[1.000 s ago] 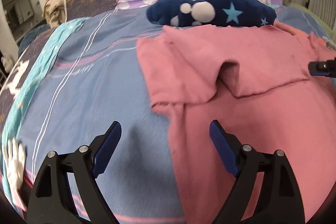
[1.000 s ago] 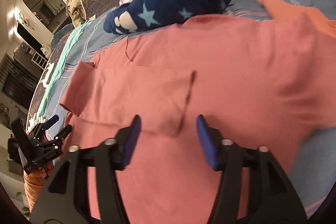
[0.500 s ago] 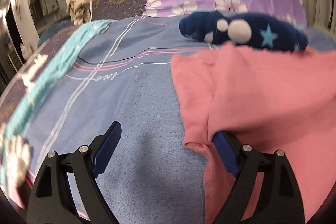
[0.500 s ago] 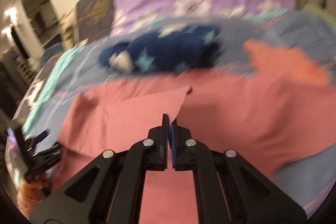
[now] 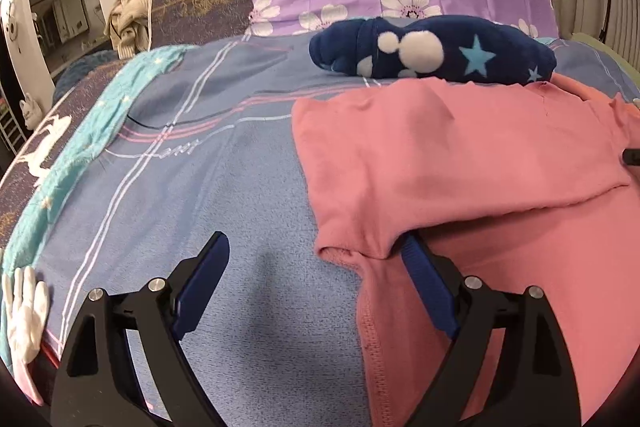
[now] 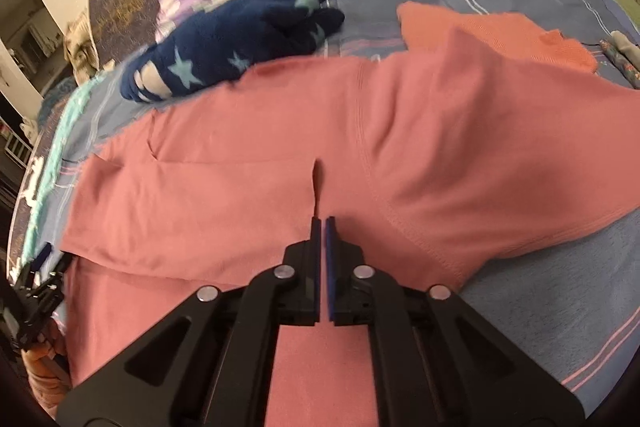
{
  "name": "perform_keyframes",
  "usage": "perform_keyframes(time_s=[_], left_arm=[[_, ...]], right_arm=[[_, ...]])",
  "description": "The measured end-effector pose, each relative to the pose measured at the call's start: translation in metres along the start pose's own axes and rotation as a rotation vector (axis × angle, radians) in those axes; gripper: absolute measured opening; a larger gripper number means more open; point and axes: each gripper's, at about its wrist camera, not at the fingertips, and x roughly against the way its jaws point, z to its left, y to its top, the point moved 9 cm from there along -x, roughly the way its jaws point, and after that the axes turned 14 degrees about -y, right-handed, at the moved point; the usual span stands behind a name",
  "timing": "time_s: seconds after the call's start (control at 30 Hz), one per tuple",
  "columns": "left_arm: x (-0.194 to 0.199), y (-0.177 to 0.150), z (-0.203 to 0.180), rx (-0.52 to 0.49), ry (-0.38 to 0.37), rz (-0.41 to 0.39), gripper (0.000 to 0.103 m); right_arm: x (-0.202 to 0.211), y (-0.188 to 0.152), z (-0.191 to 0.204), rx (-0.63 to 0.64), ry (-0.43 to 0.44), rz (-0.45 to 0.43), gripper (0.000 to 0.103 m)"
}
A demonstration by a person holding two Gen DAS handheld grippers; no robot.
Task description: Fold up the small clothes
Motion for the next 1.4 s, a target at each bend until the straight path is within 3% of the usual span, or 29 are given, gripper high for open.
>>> perform_keyframes(time_s=[0.03, 0.07, 0.13, 0.2, 0.23, 0.27, 0.43, 0.5, 0.6, 0.67, 0.77, 0.9, 0.97, 1.03, 1.13, 1.17, 1.2, 1.23, 1.3, 1.4], left_arm=[[-0.002, -0.001, 0.001, 0.006, 0.004, 0.009, 0.088], [-0.004, -0.002, 0.003, 0.014, 0.012, 0.02, 0.088], [-0.007, -0.004, 0.005, 0.021, 0.024, 0.032, 0.088], [-0.007, -0.004, 0.005, 0.019, 0.032, 0.034, 0.089], [-0.007, -0.004, 0.005, 0.012, 0.045, 0.033, 0.09], [-0.006, -0.005, 0.005, 0.006, 0.053, 0.032, 0.09], [-0.005, -0.004, 0.0, -0.035, 0.098, 0.031, 0.09], [-0.005, -0.004, 0.001, -0.033, 0.096, 0.035, 0.091], [-0.006, -0.005, 0.005, -0.006, 0.073, 0.038, 0.092], [-0.006, -0.006, 0.007, 0.014, 0.06, 0.037, 0.092], [-0.004, -0.006, 0.014, 0.048, 0.065, 0.03, 0.09], [-0.002, -0.006, 0.019, 0.092, 0.03, 0.018, 0.074], [-0.002, -0.006, 0.019, 0.099, 0.019, 0.012, 0.071], [-0.001, -0.005, 0.016, 0.09, 0.006, 0.007, 0.063], [0.0, -0.003, 0.008, 0.057, -0.014, -0.004, 0.038], [0.0, -0.003, 0.006, 0.047, -0.013, -0.001, 0.028], [0.0, -0.004, 0.004, 0.035, -0.007, 0.01, 0.022], [-0.001, -0.007, 0.002, 0.019, 0.01, 0.027, 0.02], [-0.001, -0.009, -0.002, -0.016, 0.05, 0.043, 0.02], [0.002, -0.012, 0.001, -0.014, 0.055, 0.058, 0.02]], right_arm=[[0.001, 0.0, -0.001, -0.015, 0.011, 0.002, 0.05], [-0.002, 0.001, 0.002, -0.031, 0.033, 0.009, 0.059], [-0.011, 0.0, 0.012, -0.022, 0.076, 0.044, 0.055], [-0.018, -0.001, 0.024, 0.015, 0.048, 0.045, 0.043], [-0.017, -0.001, 0.031, 0.06, 0.016, 0.027, 0.029], [-0.016, -0.001, 0.041, 0.121, -0.025, 0.001, 0.005], [0.03, 0.025, 0.037, 0.087, -0.07, -0.172, 0.003], [0.04, 0.039, 0.021, 0.07, -0.151, -0.218, 0.003], [0.016, 0.037, 0.009, 0.072, -0.135, -0.122, 0.004], [-0.007, 0.027, 0.005, 0.091, -0.148, -0.054, 0.01], [-0.016, 0.016, -0.007, 0.049, -0.184, -0.047, 0.02], [0.002, 0.016, -0.002, 0.067, -0.183, -0.099, 0.02], [0.015, 0.015, 0.005, 0.102, -0.175, -0.138, 0.023], [0.029, 0.014, 0.022, 0.139, -0.119, -0.164, 0.027], [0.031, 0.001, 0.055, 0.188, 0.036, -0.12, 0.03], [0.021, -0.013, 0.063, 0.215, 0.038, -0.064, 0.03], [0.005, -0.023, 0.064, 0.249, -0.02, -0.013, 0.03], [-0.009, -0.033, 0.064, 0.28, -0.068, 0.006, 0.03], [-0.008, -0.035, 0.068, 0.335, -0.102, -0.087, 0.03], [-0.007, -0.035, 0.07, 0.32, -0.108, -0.088, 0.033]])
